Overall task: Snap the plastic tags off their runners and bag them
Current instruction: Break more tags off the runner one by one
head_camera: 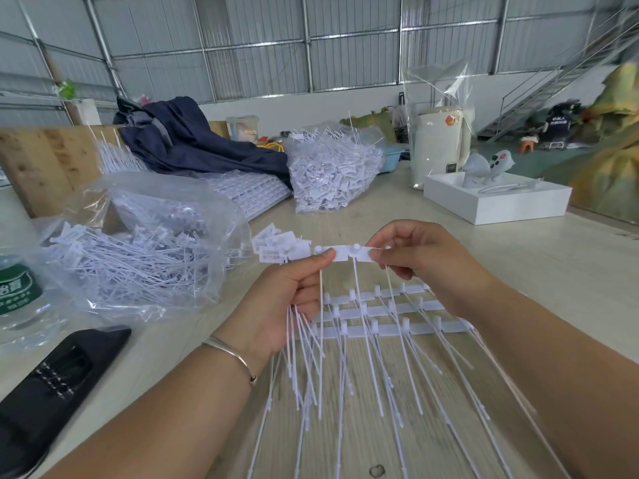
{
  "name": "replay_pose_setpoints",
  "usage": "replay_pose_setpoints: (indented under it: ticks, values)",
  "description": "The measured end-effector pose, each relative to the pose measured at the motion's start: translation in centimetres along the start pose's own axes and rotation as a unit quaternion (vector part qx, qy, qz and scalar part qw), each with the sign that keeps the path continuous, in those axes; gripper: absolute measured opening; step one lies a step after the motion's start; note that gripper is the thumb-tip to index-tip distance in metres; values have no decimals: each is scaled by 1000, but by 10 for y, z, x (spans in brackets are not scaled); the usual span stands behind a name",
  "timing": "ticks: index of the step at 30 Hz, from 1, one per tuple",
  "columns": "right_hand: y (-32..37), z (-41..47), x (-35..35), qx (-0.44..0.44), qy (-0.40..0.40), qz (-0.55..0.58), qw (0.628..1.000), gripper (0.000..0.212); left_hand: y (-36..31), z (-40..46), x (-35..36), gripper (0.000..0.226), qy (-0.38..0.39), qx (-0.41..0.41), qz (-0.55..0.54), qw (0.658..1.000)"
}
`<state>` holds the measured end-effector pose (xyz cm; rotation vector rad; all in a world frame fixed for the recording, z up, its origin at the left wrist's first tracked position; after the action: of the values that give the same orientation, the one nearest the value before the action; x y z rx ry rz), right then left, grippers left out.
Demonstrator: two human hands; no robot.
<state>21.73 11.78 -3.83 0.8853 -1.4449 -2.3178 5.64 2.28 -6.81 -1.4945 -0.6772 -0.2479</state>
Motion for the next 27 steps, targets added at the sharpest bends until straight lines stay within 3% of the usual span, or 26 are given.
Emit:
replay_pose_setpoints:
  ticks: [9, 11, 15, 19, 24, 27]
  values:
    - [3, -2, 3, 4, 24, 27, 999, 24, -6, -8, 10, 37, 81, -11, -66, 994]
    - [4, -3, 9, 3, 59, 65, 996, 27, -6, -9, 12, 40, 102, -8, -74, 992]
    - [1, -6, 29, 18, 161, 173, 971, 32, 3, -12, 22, 25, 166, -48, -85, 981]
    - [0, -7, 29, 38, 172, 186, 967, 47, 6, -12, 21, 33, 158, -59, -45, 985]
    - [5, -8, 29, 28, 152, 173, 973, 26, 0, -12, 18, 28, 155, -54, -61, 985]
    - [8, -7, 25, 17, 104, 144, 984, 15, -2, -7, 12, 23, 95, -27, -43, 994]
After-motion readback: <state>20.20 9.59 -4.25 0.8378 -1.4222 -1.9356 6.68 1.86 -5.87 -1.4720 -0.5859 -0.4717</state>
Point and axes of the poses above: each hand's wrist, its own z-axis towards the middle knuckle, its own x-axis out of the palm, y = z × x, the point moved 3 cm from there along z, towards the middle knuckle, and after that the axes turned 11 degrees about -z, right-handed, at the moved point
